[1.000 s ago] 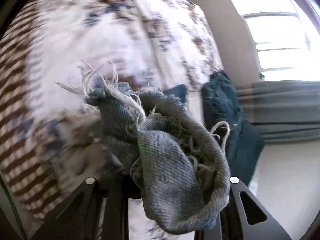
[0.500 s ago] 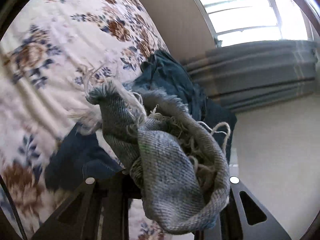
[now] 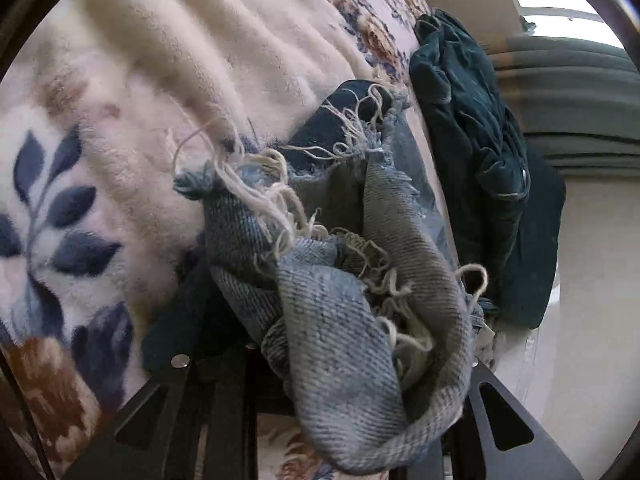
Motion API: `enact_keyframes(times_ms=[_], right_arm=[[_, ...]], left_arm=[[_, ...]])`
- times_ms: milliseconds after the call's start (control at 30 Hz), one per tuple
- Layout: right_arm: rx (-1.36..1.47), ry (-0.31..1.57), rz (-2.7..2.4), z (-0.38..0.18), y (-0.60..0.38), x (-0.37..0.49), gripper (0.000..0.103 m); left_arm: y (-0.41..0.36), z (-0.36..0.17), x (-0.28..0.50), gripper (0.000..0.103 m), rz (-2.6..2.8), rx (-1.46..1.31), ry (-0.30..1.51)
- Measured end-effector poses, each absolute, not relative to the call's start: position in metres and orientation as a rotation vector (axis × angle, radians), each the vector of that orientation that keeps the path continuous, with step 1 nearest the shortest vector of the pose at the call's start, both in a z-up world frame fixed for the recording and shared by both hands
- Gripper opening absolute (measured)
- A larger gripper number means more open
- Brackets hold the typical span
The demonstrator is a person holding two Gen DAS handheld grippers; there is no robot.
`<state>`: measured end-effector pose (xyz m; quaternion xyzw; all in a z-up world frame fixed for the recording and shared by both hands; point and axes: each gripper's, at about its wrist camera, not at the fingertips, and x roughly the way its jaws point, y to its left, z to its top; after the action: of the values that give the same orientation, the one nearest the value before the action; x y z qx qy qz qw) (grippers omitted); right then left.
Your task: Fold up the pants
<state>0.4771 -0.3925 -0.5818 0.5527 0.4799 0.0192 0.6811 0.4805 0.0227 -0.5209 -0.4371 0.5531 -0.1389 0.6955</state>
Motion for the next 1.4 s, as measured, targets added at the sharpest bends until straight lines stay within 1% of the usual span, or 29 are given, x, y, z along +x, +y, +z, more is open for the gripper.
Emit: enact_keyframes(times_ms=[67, 167, 200, 233, 267, 300, 333, 367, 400, 433, 500, 633, 700, 733, 867, 1000, 1100, 1267, 1400], right_arm=[[1.233, 1.092, 0.053, -0.582, -0.392, 0.481, 0.035], [1.247, 1.143, 0.073, -0.578, -0.394, 0.490, 0.043], [1.244, 1.160, 0.073, -0.577, -0.395, 0.491, 0.049], [1.237, 1.176, 0.075, -0.572, -0.396, 0.489, 0.056], [1.223, 1.175, 0.075, -0.566, -0.396, 0.487, 0.060], [1.209, 1.174, 0.077, -0.562, -0.395, 0.487, 0.074], [1.165, 1.195, 0.053, -0.555, -0.394, 0.484, 0.091], [1.130, 1.209, 0.032, -0.541, -0.392, 0.479, 0.091], [1.090, 1.216, 0.019, -0.533, -0.388, 0.476, 0.091], [1.032, 1.230, 0.003, -0.523, -0.383, 0.474, 0.091], [0.916, 1.259, -0.042, -0.505, -0.370, 0.469, 0.091], [0.520, 1.295, -0.200, -0.456, -0.334, 0.461, 0.093], [0.349, 1.274, -0.266, -0.434, -0.319, 0.443, 0.093], [0.297, 1.261, -0.290, -0.424, -0.313, 0.440, 0.093], [0.222, 1.229, -0.350, -0.379, -0.298, 0.420, 0.093], [0.176, 1.174, -0.361, -0.308, -0.287, 0.377, 0.093], [0.151, 1.126, -0.353, -0.267, -0.279, 0.347, 0.093], [0.124, 1.055, -0.318, -0.194, -0.270, 0.289, 0.093], [0.118, 1.001, -0.279, -0.134, -0.264, 0.235, 0.093]], left_arm=[[0.024, -0.519, 0.480, 0.025, -0.312, -0.980, 1.245], [0.028, -0.511, 0.481, 0.029, -0.306, -1.004, 1.299], [0.030, -0.510, 0.483, 0.029, -0.305, -1.011, 1.321], [0.035, -0.506, 0.480, 0.030, -0.294, -1.026, 1.333], [0.038, -0.501, 0.477, 0.034, -0.281, -1.020, 1.338], [0.041, -0.497, 0.472, 0.037, -0.270, -1.006, 1.345], [0.045, -0.490, 0.466, 0.042, -0.246, -0.970, 1.355], [0.047, -0.485, 0.461, 0.048, -0.215, -0.922, 1.369], [0.047, -0.481, 0.459, 0.067, -0.177, -0.865, 1.391], [0.050, -0.476, 0.454, 0.074, -0.142, -0.821, 1.400], [0.054, -0.464, 0.445, 0.074, -0.069, -0.714, 1.411], [0.028, -0.405, 0.432, 0.075, 0.021, -0.282, 1.337], [0.013, -0.379, 0.423, 0.084, 0.022, -0.147, 1.290], [0.001, -0.362, 0.418, 0.091, 0.005, -0.078, 1.266], [-0.020, -0.310, 0.397, 0.092, -0.023, 0.013, 1.213], [-0.029, -0.254, 0.370, 0.092, -0.023, 0.042, 1.145], [-0.032, -0.221, 0.347, 0.092, -0.023, 0.043, 1.104], [-0.033, -0.150, 0.280, 0.092, -0.022, 0.047, 1.031], [-0.035, -0.104, 0.229, 0.092, -0.024, 0.056, 0.978]])
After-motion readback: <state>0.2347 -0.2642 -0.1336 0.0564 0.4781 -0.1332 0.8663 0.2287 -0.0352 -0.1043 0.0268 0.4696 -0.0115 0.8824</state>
